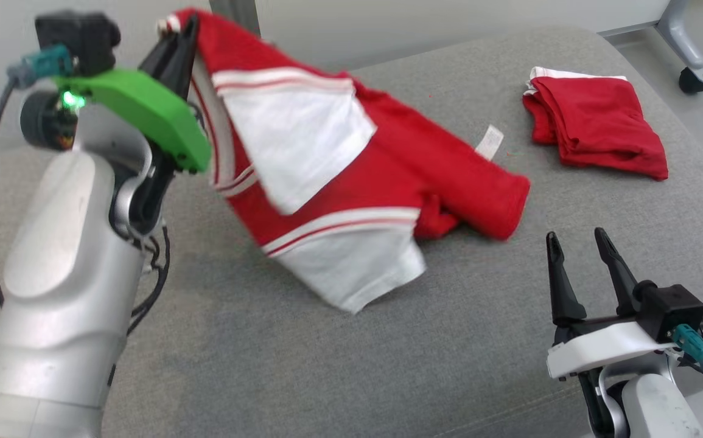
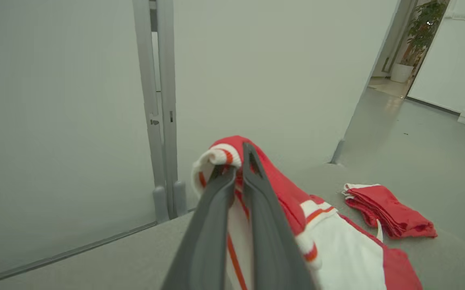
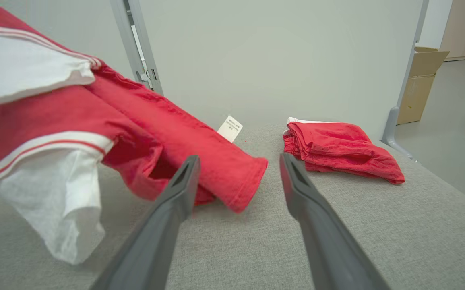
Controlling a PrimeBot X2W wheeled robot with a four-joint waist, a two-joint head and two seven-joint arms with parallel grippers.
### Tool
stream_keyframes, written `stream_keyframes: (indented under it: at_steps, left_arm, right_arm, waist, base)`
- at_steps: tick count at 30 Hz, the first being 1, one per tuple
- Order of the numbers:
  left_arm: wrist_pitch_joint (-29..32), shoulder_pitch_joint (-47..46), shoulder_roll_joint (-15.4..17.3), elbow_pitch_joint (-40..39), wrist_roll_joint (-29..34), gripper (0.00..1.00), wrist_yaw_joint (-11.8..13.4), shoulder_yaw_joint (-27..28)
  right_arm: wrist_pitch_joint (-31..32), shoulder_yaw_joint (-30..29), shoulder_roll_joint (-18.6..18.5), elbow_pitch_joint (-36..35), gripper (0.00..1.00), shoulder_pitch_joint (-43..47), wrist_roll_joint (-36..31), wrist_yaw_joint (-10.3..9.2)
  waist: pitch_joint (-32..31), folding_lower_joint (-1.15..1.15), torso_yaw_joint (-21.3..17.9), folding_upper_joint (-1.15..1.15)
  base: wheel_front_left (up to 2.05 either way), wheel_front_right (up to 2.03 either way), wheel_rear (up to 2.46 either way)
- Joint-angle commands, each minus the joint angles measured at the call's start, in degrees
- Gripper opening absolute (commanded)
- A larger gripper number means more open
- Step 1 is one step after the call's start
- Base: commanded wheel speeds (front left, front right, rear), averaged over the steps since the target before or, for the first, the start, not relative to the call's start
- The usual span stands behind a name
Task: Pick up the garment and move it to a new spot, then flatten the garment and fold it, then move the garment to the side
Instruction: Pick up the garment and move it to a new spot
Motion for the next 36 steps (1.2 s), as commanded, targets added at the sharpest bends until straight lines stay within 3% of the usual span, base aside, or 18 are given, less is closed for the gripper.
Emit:
stream_keyframes:
  at_steps: [1,11,12,13,15,26,36]
  left_arm:
    - [-1.0,2.7,1.1,1.2,-0.4,0.0,0.7,0.9]
    - [-8.7,13.0,1.6,13.7,-2.6,0.0,3.5,4.4]
    - [-10.0,13.2,1.2,15.0,-2.9,0.08,3.5,4.7]
    - [-10.9,13.4,0.9,15.7,-3.1,0.42,3.4,4.9]
    - [-12.7,13.6,0.2,17.2,-3.3,1.0,3.0,5.0]
    - [-20.6,14.1,-1.9,21.4,-0.3,1.0,0.7,1.9]
    - [-22.3,21.8,-2.9,14.8,3.4,1.0,1.5,1.8]
  right_arm:
    - [-0.3,0.2,-0.1,0.0,1.0,-0.9,0.2,-0.09]
    - [-0.5,1.0,-0.1,1.0,1.0,-4.1,0.0,-0.09]
    - [-0.5,1.0,-0.1,1.1,1.0,-4.4,-0.2,-0.09]
    - [-0.6,1.1,-0.1,1.2,1.0,-4.7,-0.2,-0.09]
    - [-0.6,1.1,-0.1,1.4,1.0,-5.0,-0.5,-0.09]
    - [-0.5,-0.3,-0.1,3.6,1.0,-4.7,-1.7,-0.09]
    - [-0.3,-2.2,-0.1,4.9,1.0,-1.7,-3.1,-0.09]
  waist:
    - [1.9,0.0,0.8,0.0]
    - [7.7,0.0,1.2,0.0]
    - [8.1,0.0,1.3,0.0]
    - [8.3,0.0,1.4,0.0]
    - [8.5,0.0,1.7,0.0]
    - [5.0,0.0,5.2,0.0]
    - [-1.6,0.0,8.3,0.0]
  base:
    - [0.0,0.0,0.0]
    - [0.0,0.0,0.0]
    - [0.0,0.0,0.0]
    - [0.0,0.0,0.0]
    - [0.0,0.0,0.0]
    - [0.0,0.0,0.0]
    - [0.0,0.0,0.0]
